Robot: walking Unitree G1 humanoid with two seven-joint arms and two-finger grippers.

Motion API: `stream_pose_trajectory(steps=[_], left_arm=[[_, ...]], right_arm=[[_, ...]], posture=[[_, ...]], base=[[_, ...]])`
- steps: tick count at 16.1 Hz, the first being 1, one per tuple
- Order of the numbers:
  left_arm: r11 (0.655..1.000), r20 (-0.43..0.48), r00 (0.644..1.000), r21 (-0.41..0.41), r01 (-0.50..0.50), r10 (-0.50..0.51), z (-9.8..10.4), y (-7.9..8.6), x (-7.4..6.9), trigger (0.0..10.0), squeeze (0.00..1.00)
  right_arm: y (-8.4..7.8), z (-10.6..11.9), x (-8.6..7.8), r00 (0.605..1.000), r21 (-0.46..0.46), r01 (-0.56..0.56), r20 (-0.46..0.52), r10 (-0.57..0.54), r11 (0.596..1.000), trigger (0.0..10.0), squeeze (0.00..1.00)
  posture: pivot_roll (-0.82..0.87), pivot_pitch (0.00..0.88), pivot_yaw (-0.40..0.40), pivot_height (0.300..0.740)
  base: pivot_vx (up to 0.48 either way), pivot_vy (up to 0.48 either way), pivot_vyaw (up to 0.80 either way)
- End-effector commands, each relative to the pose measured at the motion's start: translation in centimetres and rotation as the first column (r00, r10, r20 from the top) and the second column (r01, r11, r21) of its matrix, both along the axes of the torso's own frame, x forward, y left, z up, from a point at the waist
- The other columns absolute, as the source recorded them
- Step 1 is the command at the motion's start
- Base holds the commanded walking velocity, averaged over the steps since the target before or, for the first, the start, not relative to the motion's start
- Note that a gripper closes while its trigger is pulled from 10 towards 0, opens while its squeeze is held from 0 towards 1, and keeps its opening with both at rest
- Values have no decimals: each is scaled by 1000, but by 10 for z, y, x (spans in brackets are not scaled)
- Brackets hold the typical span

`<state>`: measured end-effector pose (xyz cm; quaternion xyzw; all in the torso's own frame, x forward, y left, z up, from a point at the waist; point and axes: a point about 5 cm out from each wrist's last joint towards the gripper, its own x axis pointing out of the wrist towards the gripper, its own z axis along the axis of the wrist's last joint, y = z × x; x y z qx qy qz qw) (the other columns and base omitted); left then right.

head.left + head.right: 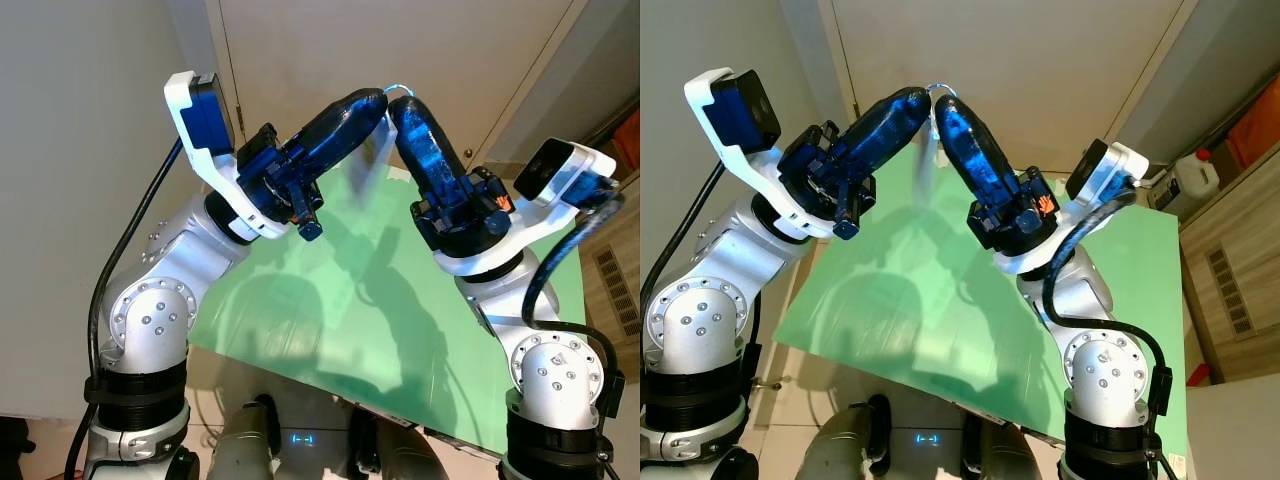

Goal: Hang keys on a hook

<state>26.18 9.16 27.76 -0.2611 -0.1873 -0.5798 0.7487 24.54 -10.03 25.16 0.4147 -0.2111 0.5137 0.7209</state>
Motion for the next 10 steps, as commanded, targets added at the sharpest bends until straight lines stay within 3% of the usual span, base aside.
stream_pose_trajectory(steps=[1,8,9,10], left_arm=[[1000,-1,1000,0,22,-22,0,-2,-3,10000,0],[999,-6,999,-4,-36,36,1,0,4,10000,0],[997,-45,997,-22,-67,66,0,2,10,10000,1000],[997,-61,995,-32,-77,75,0,3,12,10000,1000]], right_arm=[[-3,2,-1,1000,19,3,11,-3,1000,0,0],[-4,3,1,1000,23,18,1,-18,1000,0,0],[-4,3,2,1000,24,28,-5,-28,999,0,0],[-4,3,3,999,26,34,-10,-34,999,0,0]], posture=[[44,186,-17,740],[46,187,-16,740],[46,187,-16,740],[45,187,-15,740]], base=[[0,0,0],[0,0,0],[0,0,0],[0,0,0]])
